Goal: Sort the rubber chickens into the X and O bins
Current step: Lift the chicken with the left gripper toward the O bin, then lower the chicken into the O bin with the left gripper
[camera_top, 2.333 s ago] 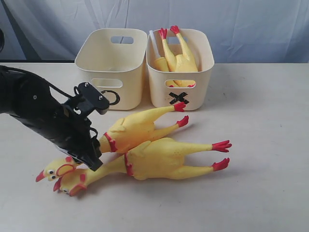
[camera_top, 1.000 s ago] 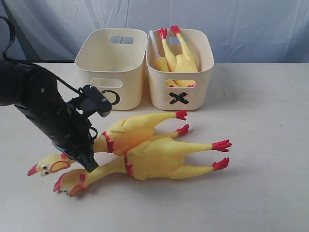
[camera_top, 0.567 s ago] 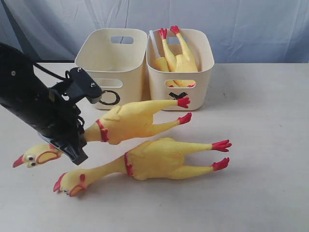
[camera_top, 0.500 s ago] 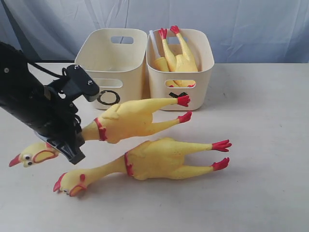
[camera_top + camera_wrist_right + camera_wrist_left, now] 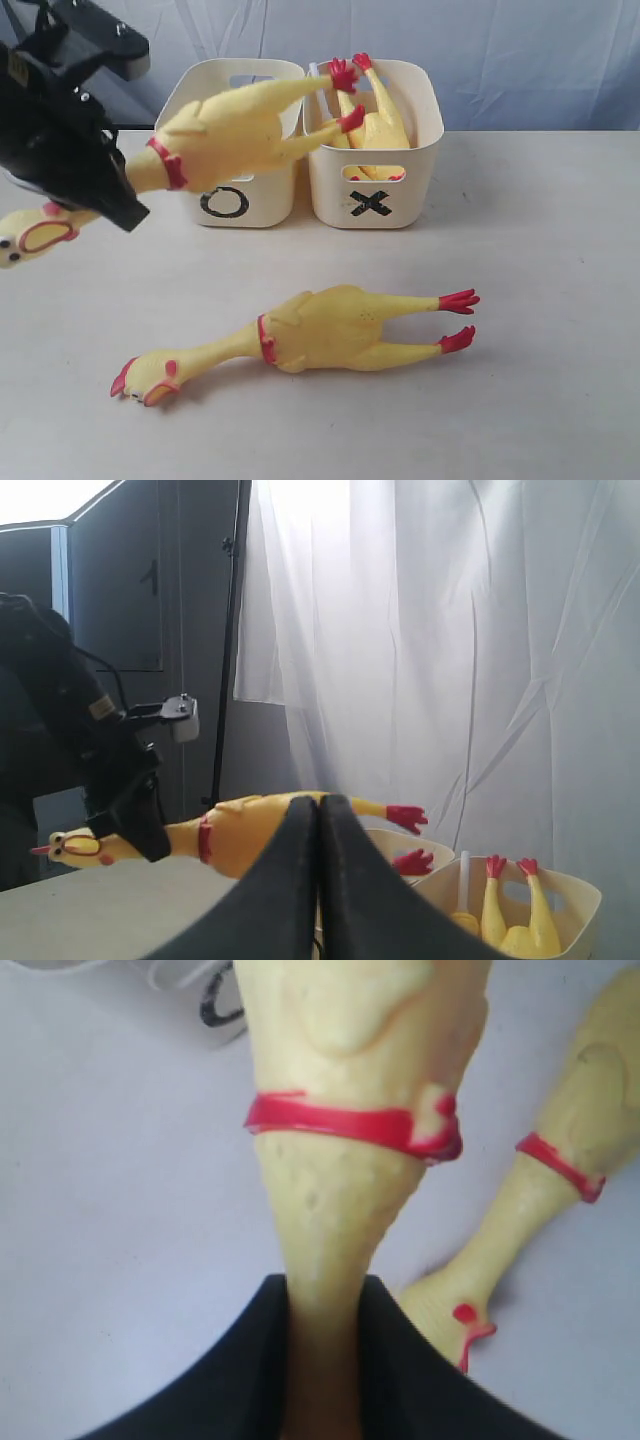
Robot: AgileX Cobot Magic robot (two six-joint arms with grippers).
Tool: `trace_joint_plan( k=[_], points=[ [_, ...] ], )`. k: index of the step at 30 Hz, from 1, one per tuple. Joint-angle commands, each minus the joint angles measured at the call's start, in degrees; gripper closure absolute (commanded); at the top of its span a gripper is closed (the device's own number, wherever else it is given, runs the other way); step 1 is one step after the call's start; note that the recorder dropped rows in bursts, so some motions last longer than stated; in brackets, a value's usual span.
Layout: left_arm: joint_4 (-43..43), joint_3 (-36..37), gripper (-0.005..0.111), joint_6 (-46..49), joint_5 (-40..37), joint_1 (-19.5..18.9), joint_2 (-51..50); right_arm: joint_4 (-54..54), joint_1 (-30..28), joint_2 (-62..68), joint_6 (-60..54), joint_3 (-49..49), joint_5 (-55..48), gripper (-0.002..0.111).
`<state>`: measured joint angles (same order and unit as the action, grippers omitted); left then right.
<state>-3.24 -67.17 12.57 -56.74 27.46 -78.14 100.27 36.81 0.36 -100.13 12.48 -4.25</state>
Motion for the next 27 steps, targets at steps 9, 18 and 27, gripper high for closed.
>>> trace_joint_plan(
  k=[9,18,27],
  points=[
    [-7.87,-11.76,0.107,-14.37,0.14,0.05,-5.74,-0.32,-0.16,-0.36,-0.09,-0.3,0.32,0.109],
    [-16.58,-19.36,0.107,-20.65,0.61,0.05,-15.98,-0.32,-0.16,-0.36,-0.09,-0.3,0.06,0.109],
    [-20.4,-25.73,0.107,-23.93,-0.49,-2.35,-23.61,-0.32,-0.16,-0.36,-0.09,-0.3,0.16,0.109]
  ],
)
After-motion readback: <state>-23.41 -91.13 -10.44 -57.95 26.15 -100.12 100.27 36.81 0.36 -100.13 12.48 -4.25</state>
